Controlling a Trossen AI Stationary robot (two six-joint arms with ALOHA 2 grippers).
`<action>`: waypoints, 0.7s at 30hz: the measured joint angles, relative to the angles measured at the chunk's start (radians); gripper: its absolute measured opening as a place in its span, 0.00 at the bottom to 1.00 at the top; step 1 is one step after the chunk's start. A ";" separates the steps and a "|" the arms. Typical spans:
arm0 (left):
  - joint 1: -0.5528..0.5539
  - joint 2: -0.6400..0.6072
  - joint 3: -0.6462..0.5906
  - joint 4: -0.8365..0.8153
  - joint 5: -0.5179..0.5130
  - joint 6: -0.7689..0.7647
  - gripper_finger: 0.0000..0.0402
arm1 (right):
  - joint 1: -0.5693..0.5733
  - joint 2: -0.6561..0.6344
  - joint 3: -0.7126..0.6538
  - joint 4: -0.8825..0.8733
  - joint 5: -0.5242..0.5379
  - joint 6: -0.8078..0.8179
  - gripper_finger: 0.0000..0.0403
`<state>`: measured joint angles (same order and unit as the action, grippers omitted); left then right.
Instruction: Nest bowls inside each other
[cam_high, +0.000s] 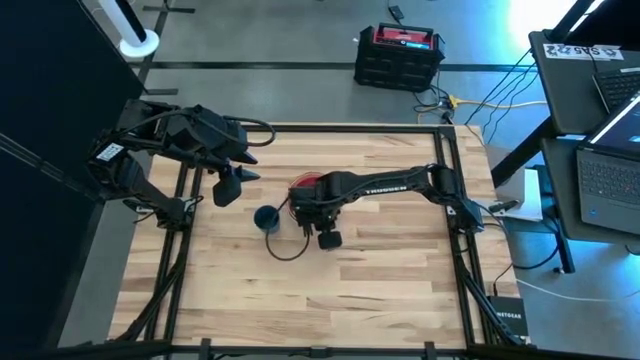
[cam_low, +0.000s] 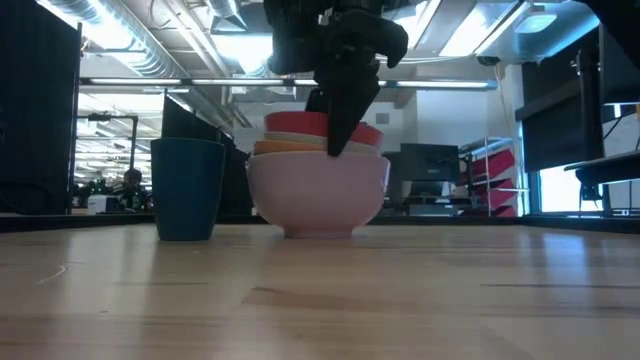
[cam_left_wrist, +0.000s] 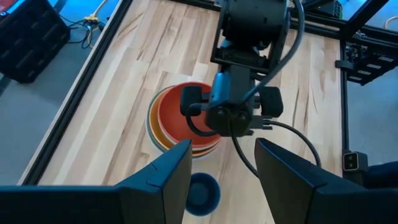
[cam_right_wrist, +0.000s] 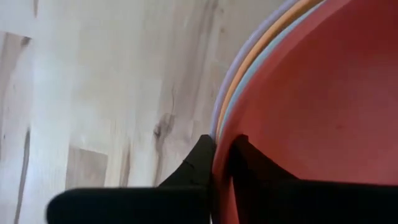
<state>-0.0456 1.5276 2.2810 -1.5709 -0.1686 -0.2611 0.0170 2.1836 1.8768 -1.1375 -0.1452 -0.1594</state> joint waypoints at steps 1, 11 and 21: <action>0.000 0.000 0.000 0.000 0.000 0.000 0.40 | 0.000 0.000 -0.006 -0.001 -0.001 0.002 0.00; -0.002 0.000 0.000 0.000 0.000 -0.004 0.40 | 0.000 -0.002 -0.029 -0.012 0.000 0.021 0.00; -0.002 0.000 0.000 0.000 0.000 0.005 0.40 | 0.025 -0.017 -0.042 -0.035 0.023 0.038 0.00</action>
<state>-0.0479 1.5276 2.2810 -1.5707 -0.1684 -0.2558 0.0422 2.1667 1.8349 -1.1721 -0.1219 -0.1209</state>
